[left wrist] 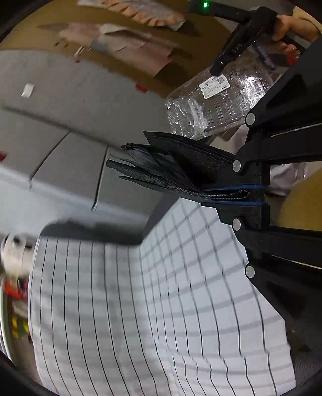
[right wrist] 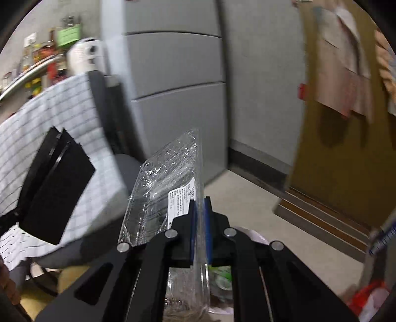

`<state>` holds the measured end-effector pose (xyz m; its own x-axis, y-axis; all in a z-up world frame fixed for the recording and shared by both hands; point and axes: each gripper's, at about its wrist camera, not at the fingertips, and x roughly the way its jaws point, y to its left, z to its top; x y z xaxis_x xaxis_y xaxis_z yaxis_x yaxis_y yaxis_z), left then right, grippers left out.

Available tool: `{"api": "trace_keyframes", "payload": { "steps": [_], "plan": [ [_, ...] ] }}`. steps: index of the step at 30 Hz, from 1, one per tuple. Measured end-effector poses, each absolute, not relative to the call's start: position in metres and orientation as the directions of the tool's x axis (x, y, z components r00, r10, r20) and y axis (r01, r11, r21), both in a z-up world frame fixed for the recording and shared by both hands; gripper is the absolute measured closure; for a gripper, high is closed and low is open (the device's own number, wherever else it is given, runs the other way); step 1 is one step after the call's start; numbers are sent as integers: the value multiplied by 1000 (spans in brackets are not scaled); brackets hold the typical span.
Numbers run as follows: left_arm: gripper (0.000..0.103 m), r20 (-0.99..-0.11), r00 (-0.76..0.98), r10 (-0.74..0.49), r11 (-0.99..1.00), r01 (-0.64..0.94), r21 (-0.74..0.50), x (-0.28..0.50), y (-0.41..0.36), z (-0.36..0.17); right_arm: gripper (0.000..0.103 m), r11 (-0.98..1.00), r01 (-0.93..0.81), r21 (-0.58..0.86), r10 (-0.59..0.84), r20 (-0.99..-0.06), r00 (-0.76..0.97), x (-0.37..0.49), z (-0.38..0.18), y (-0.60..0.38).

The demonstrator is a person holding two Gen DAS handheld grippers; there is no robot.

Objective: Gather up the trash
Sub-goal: 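Carry black cloth with left gripper while right gripper carries clear tray, drop both in bin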

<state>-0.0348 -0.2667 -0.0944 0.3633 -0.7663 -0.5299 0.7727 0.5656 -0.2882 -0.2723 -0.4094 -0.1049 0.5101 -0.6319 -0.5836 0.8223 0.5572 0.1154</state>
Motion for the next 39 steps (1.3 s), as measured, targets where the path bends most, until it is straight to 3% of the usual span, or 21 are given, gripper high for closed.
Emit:
{"api": "trace_keyframes", "payload": {
  "steps": [8, 9, 12, 27, 39],
  "plan": [
    [96, -555, 324, -766, 528, 810, -255, -55, -301, -100, 94, 446, 885, 137, -607, -680, 411, -301, -160, -443],
    [96, -558, 323, -765, 528, 811, -254, -56, -303, -100, 91, 441, 887, 139, -602, -688, 406, -301, -165, -448],
    [96, -570, 319, -757, 526, 815, -243, -59, -307, -103, 65, 427, 891, 153, -574, -715, 398, -295, -179, -460],
    [96, -651, 230, -723, 453, 870, -196, -91, -328, -127, 65, 486, 860, 158, -662, -576, 480, -320, -120, -431],
    [96, -685, 108, -721, 265, 956, -129, -142, -414, -140, 64, 433, 884, 177, -755, -463, 463, -365, -87, -438]
  ]
}}
